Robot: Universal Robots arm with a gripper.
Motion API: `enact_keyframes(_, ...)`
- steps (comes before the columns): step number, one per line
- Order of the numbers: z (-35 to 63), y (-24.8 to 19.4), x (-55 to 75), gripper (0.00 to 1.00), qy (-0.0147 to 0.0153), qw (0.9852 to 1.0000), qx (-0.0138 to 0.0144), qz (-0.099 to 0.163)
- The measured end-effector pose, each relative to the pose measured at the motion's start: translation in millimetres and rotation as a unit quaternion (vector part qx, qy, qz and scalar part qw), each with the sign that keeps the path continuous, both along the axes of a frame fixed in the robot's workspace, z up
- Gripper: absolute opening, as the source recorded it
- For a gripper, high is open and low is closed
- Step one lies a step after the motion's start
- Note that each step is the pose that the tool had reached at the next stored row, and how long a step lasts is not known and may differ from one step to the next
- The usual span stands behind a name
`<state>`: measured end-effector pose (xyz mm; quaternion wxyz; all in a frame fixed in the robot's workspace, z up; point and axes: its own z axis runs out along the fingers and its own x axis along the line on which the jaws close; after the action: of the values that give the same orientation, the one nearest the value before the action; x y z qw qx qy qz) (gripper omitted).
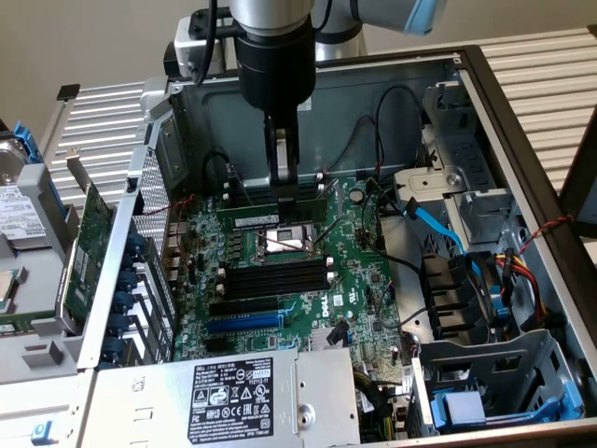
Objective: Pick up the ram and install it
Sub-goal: 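Insert the ram into the slot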
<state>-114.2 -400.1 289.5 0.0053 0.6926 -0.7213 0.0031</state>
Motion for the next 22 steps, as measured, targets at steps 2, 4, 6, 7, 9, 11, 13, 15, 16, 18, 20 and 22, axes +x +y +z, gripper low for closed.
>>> enact_keyframes(2,-2.9,-0.1,0.0,0.13,0.0,1.0,-0.0002,0.0)
enact_keyframes(4,-5.4,-0.1,0.0,0.13,0.0,1.0,-0.0005,0.0)
enact_keyframes(6,-7.4,-0.3,0.0,0.13,0.0,1.0,-0.0009,0.0)
enact_keyframes(7,-7.8,-0.8,0.0,0.13,0.0001,1.0,-0.0012,0.0)
enact_keyframes(9,-8.7,-1.9,0.0,0.13,0.0,1.0,-0.0014,0.0)
enact_keyframes(11,-10.2,-2.4,0.0,0.13,-0.0001,1.0,-0.0014,0.0)
enact_keyframes(13,-11.9,-2.6,0.0,0.13,0.0,1.0,-0.0015,0.0)
enact_keyframes(15,-13.1,-3.5,0.1,0.13,0.0,1.0,-0.0017,0.0)
enact_keyframes(16,-13.5,-4.2,0.0,0.13,0.0,1.0,-0.0016,0.0)
enact_keyframes(18,-14.8,-5.1,0.0,0.13,-0.0001,1.0,-0.0015,0.0)
enact_keyframes(20,-15.8,-5.6,0.0,0.13,0.0,1.0,-0.0016,0.0)
enact_keyframes(22,-16.7,-6.2,0.0,0.13,0.0,1.0,-0.0016,0.0)
